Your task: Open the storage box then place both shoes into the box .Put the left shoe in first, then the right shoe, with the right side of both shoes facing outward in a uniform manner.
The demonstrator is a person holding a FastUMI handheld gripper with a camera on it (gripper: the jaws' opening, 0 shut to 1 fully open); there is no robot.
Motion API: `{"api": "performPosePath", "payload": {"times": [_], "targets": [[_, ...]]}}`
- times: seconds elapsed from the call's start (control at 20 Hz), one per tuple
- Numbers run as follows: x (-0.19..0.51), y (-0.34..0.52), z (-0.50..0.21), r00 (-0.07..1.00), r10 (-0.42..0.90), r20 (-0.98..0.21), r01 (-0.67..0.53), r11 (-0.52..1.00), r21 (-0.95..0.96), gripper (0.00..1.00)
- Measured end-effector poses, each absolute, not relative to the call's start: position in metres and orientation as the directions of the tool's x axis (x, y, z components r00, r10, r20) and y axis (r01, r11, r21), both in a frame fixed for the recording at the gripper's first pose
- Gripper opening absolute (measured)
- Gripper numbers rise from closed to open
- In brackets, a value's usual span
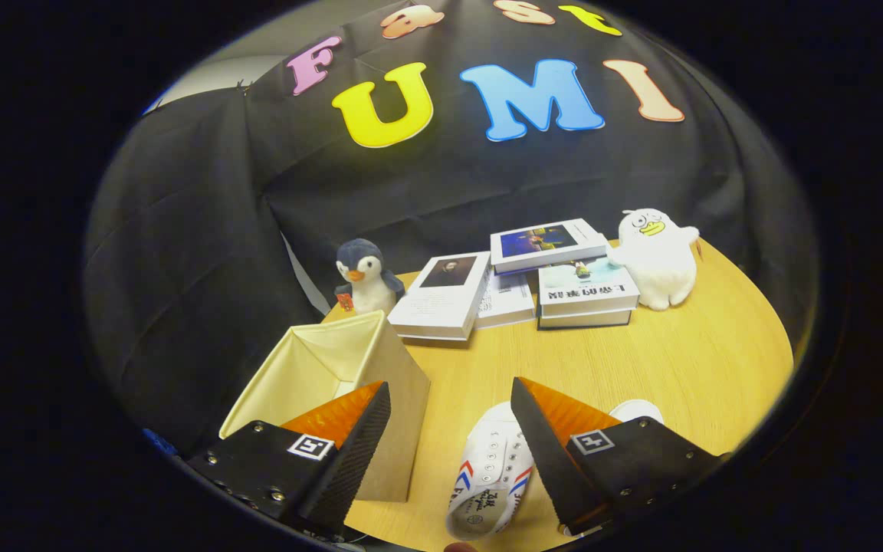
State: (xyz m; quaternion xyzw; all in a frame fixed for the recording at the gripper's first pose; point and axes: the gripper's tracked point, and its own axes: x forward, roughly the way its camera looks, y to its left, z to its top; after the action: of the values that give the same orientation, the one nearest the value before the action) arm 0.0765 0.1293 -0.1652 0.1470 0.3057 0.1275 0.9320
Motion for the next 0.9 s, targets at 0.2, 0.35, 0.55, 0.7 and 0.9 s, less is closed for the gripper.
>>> {"api": "performPosePath", "payload": {"times": [0.2,0.35,0.55,0.7,0.9], "targets": [[0.071,0.109,-0.216,0.720,0.292,-0.629,-0.083,0.937,0.340,0.97],[0.058,0.098,-0.252,0.654,0.279,-0.703,-0.045,0.942,0.332,0.97],[0.045,0.088,-0.288,0.580,0.258,-0.772,-0.028,0.954,0.298,0.97],[0.038,0.087,-0.304,0.535,0.254,-0.806,-0.023,0.958,0.287,0.95],[0.037,0.093,-0.313,0.503,0.278,-0.818,-0.013,0.949,0.315,0.91]]}}
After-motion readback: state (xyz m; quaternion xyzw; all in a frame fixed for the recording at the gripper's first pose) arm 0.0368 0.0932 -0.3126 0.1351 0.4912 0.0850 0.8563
